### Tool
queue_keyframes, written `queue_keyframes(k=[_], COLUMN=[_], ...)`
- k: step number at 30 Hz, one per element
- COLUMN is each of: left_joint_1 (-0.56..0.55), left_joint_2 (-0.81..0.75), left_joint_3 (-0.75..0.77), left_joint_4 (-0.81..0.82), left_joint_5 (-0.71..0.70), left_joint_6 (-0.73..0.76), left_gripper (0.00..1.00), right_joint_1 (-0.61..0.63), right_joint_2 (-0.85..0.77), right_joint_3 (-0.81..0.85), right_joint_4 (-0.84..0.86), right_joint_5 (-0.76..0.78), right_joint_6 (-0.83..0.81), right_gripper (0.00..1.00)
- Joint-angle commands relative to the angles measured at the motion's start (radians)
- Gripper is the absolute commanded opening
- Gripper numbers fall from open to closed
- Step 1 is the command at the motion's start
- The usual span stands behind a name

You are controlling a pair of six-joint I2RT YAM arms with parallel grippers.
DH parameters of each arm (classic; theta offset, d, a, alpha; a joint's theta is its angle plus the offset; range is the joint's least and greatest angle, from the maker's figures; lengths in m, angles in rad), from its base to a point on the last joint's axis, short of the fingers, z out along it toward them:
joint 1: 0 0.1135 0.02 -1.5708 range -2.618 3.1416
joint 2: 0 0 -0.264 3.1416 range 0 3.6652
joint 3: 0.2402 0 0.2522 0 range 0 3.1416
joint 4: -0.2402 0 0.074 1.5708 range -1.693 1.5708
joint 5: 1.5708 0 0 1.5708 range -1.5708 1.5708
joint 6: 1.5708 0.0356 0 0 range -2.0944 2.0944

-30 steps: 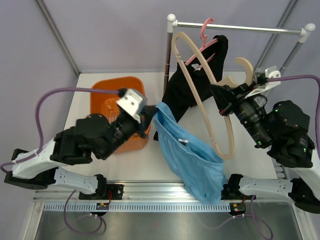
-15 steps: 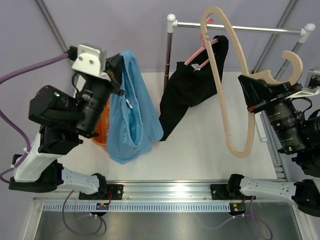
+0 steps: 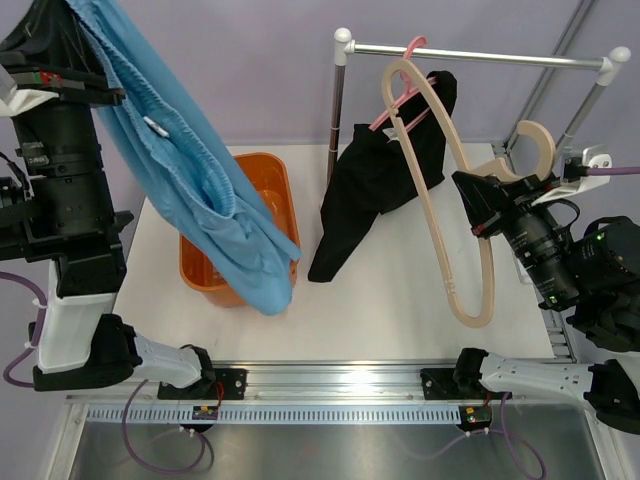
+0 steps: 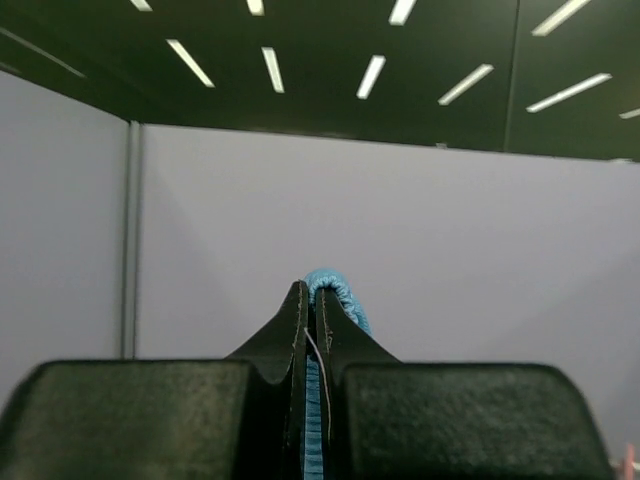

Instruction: Remove the shorts from the hanger

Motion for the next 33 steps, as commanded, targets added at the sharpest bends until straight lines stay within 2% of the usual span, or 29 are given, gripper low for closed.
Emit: queue_keyframes(k=[1,5,8,9,12,15,20,21,23,25,31,33], left_joint_1=[0.074,0.195,0.317,0.377,0.474,0.543,0.615,0.643,0.681,0.733,0.778,0.778], left_joint_2=[0.044,0.09,0.096,0.075,0.055,0.105,0.142,0.154,0.223,0.243,0.208,0.17], left_joint_3=[0.048,0.064,0.029,-0.041,-0.173,-0.143,-0.169,-0.151,-0.012,0.038,-0.025,-0.106], left_joint_4=[0.114,0.071,-0.001,-0.016,-0.074,-0.223,-0.326,-0.347,-0.478,-0.521,-0.521,-0.51], left_joint_5=[0.178,0.235,0.241,0.244,0.299,0.312,0.358,0.363,0.366,0.39,0.403,0.377], left_joint_6=[0.027,-0.053,-0.218,-0.32,-0.499,-0.622,-0.754,-0.789,-0.834,-0.898,-0.944,-0.953], left_gripper=[0.0,0.0,0.0,0.0,0.0,0.0,0.0,0.0,0.0,0.0,0.01,0.02], right_joint_1=[0.007,0.007,0.005,0.005,0.005,0.007,0.005,0.005,0.005,0.005,0.005,0.005], right_joint_2=[-0.009,-0.018,-0.032,-0.039,-0.056,-0.061,-0.085,-0.096,-0.105,-0.118,-0.128,-0.121], right_joint_3=[0.002,-0.007,-0.023,-0.027,-0.049,-0.038,-0.037,-0.034,-0.031,-0.024,-0.017,-0.008], right_joint_4=[-0.013,-0.03,-0.027,-0.024,-0.01,-0.016,-0.029,-0.032,-0.044,-0.05,-0.067,-0.079], right_joint_5=[0.024,0.036,0.045,0.047,0.042,0.042,0.039,0.039,0.04,0.047,0.048,0.047], right_joint_6=[0.026,0.024,0.021,0.026,0.026,0.026,0.035,0.038,0.04,0.041,0.049,0.055], right_gripper=[0.0,0.0,0.0,0.0,0.0,0.0,0.0,0.0,0.0,0.0,0.0,0.0])
